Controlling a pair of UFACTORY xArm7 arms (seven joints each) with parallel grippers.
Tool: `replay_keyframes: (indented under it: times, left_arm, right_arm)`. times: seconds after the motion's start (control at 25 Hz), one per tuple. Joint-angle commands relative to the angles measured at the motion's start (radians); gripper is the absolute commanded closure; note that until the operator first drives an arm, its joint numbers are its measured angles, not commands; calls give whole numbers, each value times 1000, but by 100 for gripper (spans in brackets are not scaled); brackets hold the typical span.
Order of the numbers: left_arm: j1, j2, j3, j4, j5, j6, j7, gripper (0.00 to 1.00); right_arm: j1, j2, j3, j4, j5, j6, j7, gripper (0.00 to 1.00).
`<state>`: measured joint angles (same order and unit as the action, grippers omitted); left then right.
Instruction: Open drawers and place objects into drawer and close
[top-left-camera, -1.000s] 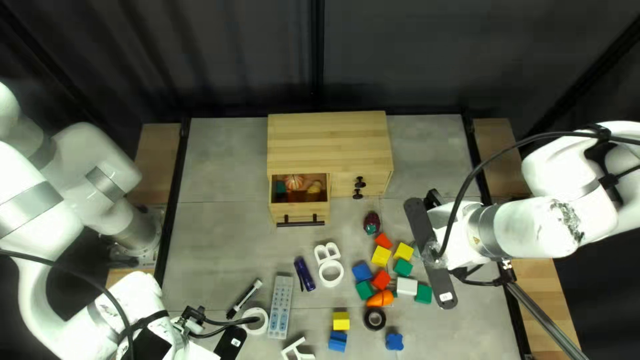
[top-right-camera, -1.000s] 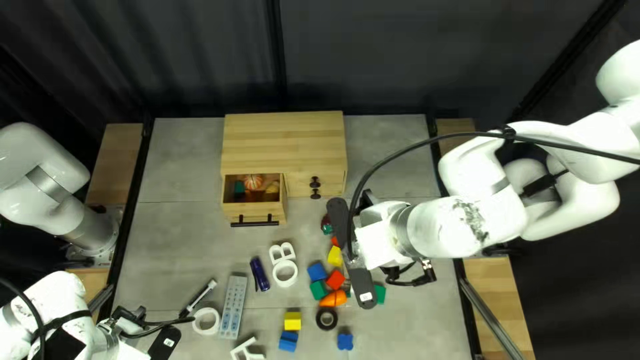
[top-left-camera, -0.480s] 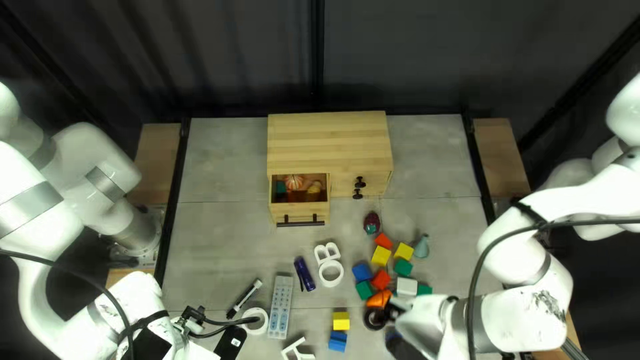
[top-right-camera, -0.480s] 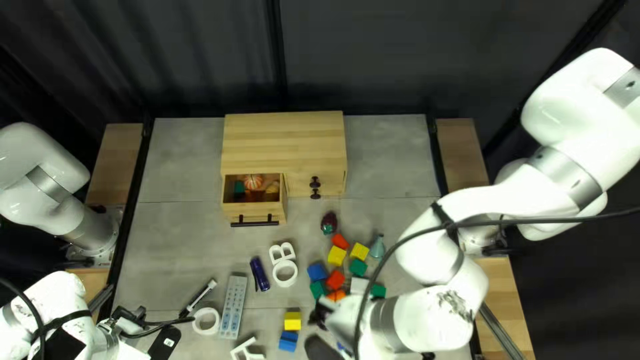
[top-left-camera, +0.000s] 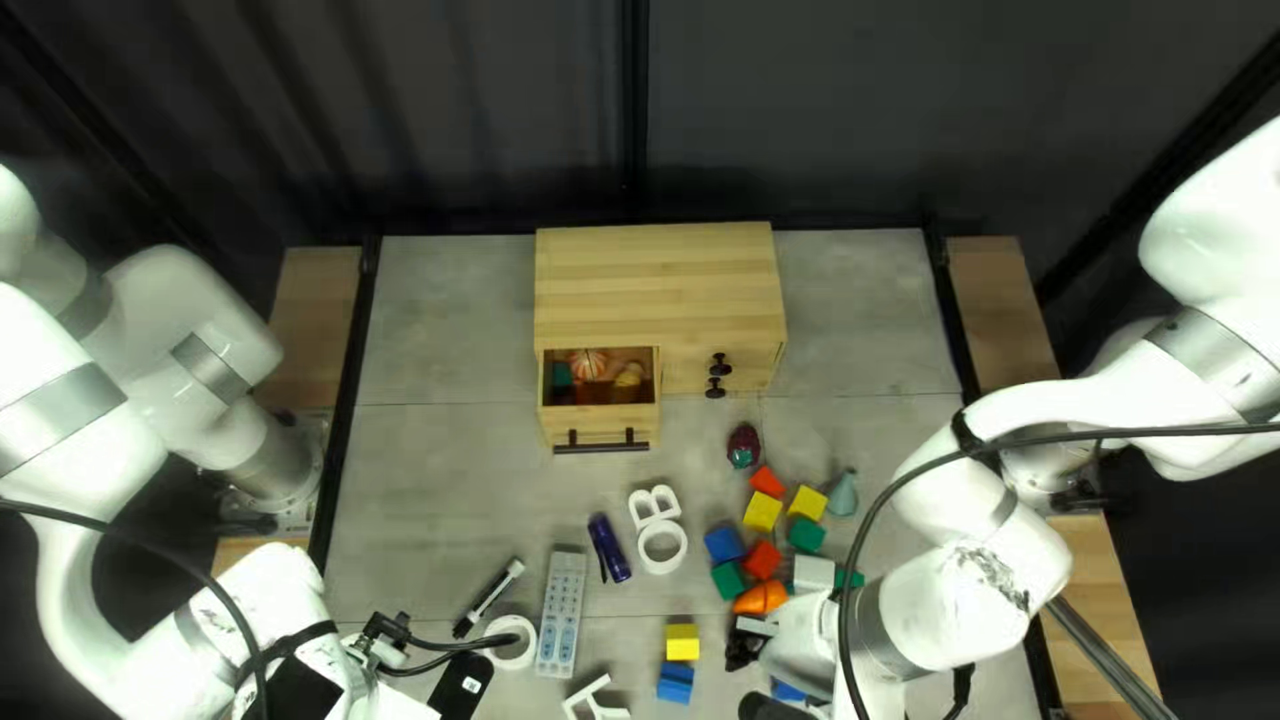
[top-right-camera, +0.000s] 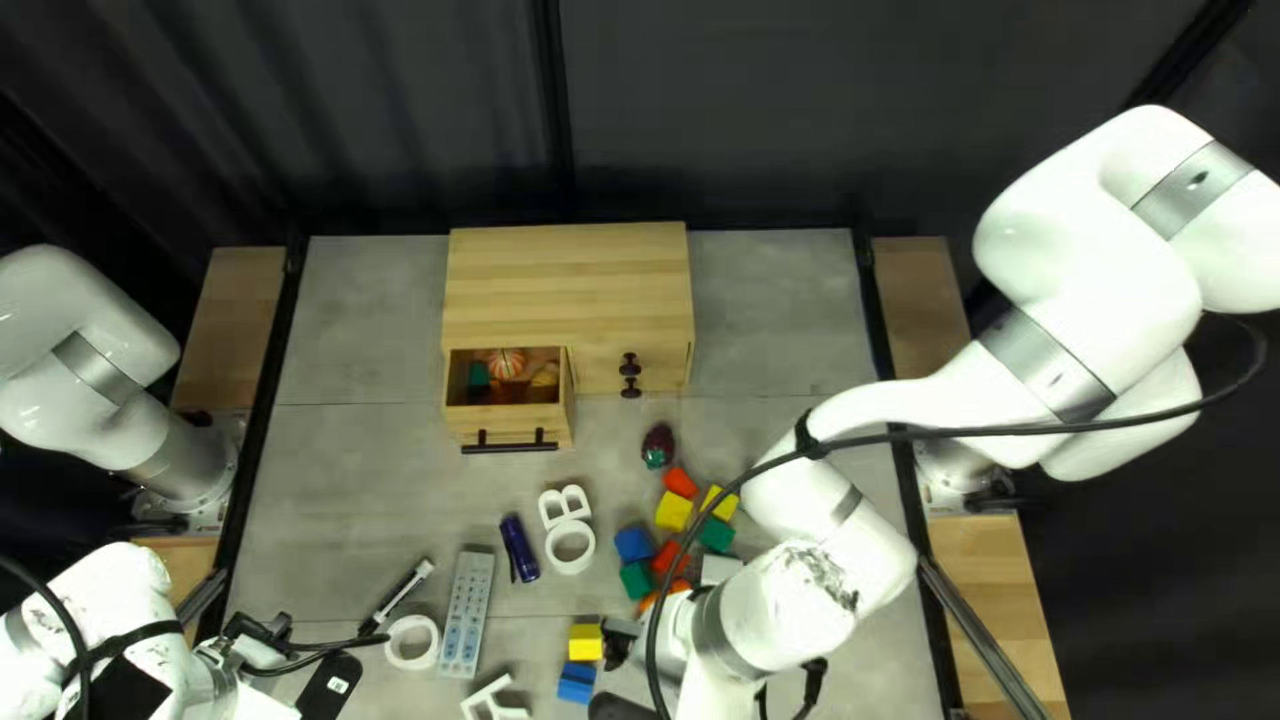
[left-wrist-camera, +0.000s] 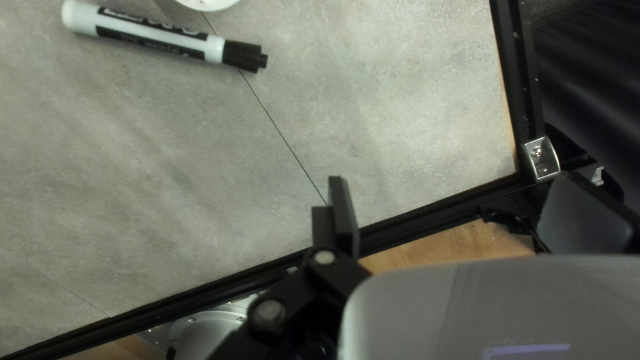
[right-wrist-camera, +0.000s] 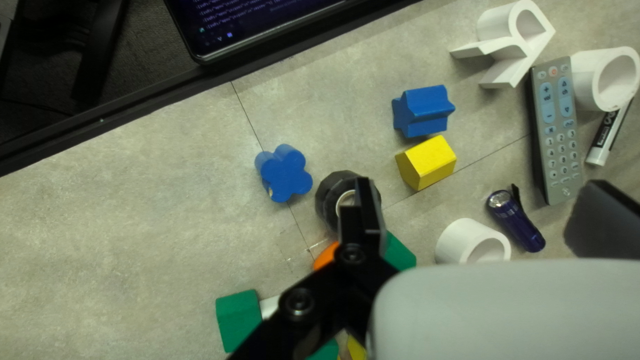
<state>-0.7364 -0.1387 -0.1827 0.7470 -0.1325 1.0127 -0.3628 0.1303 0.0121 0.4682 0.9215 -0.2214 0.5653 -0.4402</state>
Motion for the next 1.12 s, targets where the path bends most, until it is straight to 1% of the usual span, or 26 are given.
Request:
replay_keyframes:
  times: [0.04,0.08,0.16,0.24,0.36,0.68,0.88,1.12]
  left_arm:
    - [0,0,0,0,0,0,0,0]
    - [0,0,0,0,0,0,0,0]
    - [0,0,0,0,0,0,0,0]
    - [0,0,0,0,0,0,0,0]
    - [0,0,0,0,0,0,0,0]
    - [0,0,0,0,0,0,0,0]
    - [0,0,0,0,0,0,0,0]
    - [0,0,0,0,0,0,0,0]
  right_arm:
    - [37,187,-10,249,-47,233,73,0]
    - [59,247,-19,316,-70,280,90,0]
    - [90,311,-35,383,-101,327,120,0]
    - [125,368,-49,431,-141,339,157,0]
    - [158,423,-60,465,-178,329,179,0]
    - [166,467,-82,415,-245,186,194,0]
    - [150,513,-84,431,-249,142,161,0]
    - [122,530,-84,424,-248,117,117,0]
